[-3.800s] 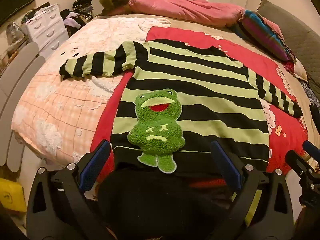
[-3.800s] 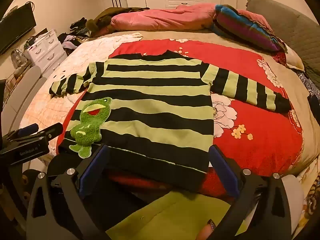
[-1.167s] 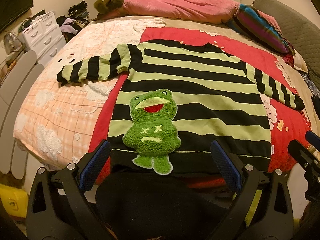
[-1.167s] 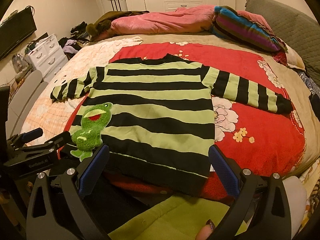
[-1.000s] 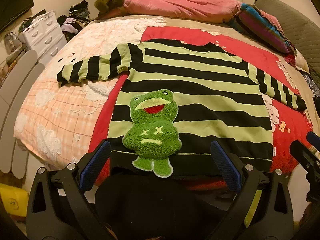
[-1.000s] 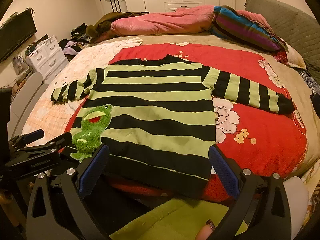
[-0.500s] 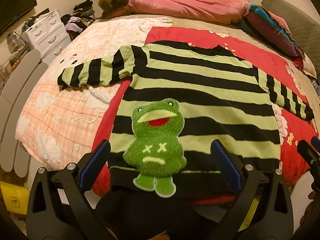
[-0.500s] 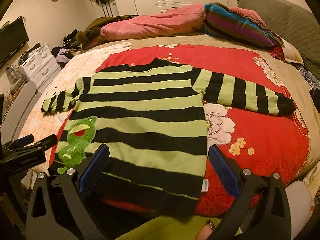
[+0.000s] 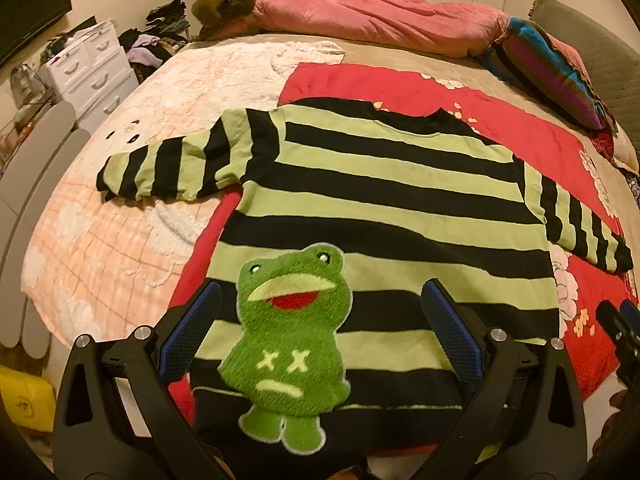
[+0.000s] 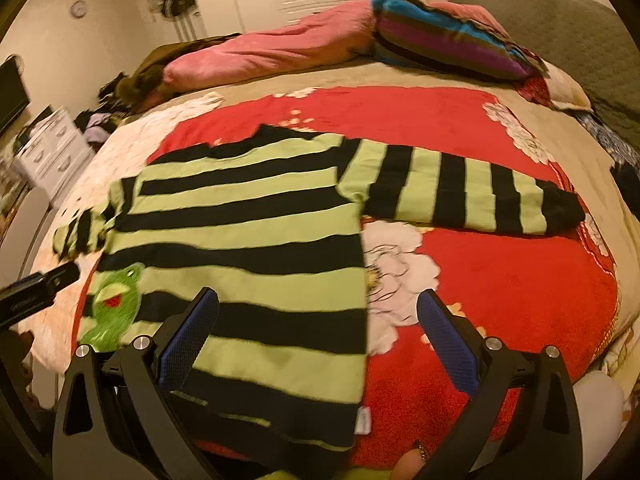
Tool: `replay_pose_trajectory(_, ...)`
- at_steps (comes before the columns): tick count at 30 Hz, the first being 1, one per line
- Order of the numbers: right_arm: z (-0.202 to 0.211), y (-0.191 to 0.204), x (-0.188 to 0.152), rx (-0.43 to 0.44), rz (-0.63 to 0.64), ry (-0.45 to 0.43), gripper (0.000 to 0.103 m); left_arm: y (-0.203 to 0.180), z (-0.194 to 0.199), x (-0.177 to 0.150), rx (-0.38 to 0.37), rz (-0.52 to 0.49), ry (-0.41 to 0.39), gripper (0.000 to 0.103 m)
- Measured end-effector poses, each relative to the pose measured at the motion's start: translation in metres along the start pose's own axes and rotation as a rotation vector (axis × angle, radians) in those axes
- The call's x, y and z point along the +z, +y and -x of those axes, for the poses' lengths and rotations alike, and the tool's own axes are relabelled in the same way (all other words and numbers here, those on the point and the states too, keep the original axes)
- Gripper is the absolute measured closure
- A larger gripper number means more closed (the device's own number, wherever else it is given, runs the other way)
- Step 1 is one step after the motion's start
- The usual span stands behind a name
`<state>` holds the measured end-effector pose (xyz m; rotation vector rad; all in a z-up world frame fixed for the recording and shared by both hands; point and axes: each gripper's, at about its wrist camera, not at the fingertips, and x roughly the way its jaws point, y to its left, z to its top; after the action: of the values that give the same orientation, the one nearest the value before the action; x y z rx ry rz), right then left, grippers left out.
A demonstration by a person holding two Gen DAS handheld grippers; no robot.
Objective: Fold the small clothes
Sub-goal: 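Move the right gripper to the sleeve cuff and grasp it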
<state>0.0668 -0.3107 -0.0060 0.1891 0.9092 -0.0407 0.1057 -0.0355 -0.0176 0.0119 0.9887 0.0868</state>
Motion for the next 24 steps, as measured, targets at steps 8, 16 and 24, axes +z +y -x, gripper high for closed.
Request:
replay_pose_trajectory(8,-0.017,-0.036,0.026,-0.061,-0.079,-0.023,0.004,-0.012,-0.018,0.012,0.000,-0.003,0.010,0.009)
replay_pose_trajectory(16,-0.027,-0.069,0.052,-0.131,-0.129,-0.068,0.004,-0.025,-0.030,0.029,-0.013,-0.007,-0.002,0.009)
replay_pose_trajectory(24,-0.038,-0.138,0.077,-0.262,-0.211,-0.104,0.004,-0.044,-0.049,0.047,-0.048,0.016,-0.016,0.009)
